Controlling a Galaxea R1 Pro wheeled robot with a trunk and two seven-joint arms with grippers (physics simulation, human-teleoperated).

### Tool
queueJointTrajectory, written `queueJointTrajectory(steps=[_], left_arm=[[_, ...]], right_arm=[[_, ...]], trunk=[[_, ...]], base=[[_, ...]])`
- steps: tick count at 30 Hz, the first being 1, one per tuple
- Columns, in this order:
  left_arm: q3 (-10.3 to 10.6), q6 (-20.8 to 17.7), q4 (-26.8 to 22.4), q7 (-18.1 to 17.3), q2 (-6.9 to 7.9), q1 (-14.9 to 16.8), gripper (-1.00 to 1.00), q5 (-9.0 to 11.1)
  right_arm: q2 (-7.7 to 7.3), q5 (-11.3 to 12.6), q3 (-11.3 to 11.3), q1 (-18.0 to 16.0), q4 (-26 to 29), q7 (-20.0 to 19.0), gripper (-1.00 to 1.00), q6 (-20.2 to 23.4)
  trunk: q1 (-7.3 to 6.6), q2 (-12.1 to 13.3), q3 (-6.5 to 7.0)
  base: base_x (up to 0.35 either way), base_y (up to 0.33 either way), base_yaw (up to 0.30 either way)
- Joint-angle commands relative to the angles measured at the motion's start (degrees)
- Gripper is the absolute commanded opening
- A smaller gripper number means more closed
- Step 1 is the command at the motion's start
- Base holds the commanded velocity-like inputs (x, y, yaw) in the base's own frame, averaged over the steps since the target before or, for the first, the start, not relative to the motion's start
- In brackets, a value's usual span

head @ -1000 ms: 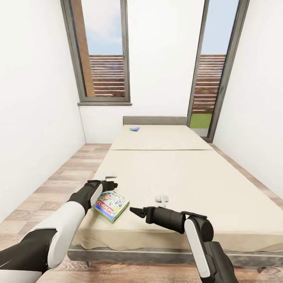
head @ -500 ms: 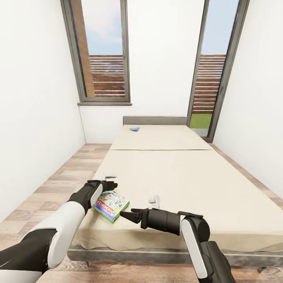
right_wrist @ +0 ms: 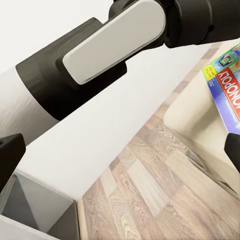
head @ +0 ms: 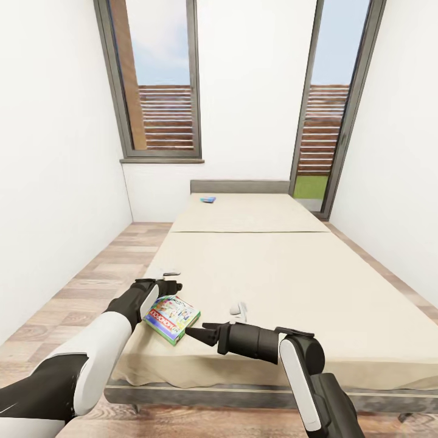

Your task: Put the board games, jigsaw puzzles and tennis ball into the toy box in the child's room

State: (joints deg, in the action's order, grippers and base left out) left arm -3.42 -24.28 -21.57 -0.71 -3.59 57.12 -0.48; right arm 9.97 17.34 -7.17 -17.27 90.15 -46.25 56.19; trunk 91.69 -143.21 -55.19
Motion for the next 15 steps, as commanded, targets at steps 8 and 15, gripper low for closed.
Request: queueJointTrajectory(steps=[8, 15], left_arm=[[-0.36, -0.59, -0.09, 0.32, -0.03, 0.01, 1.00, -0.05], [-0.44, -1.17, -0.11, 0.68, -0.37, 0.01, 1.00, -0.10]], right_arm=[[0.02, -0.27, 0.05, 0.02, 0.02, -0.01, 1.00, 0.19], [0.02, -0.59, 0.05, 0.04, 0.02, 0.06, 1.00, 0.10]], trunk=[[-0.01, -0.02, -0.06], [-0.01, -0.02, -0.06]], base=[[0.000, 0.000, 0.000], [0.000, 0.000, 0.000]])
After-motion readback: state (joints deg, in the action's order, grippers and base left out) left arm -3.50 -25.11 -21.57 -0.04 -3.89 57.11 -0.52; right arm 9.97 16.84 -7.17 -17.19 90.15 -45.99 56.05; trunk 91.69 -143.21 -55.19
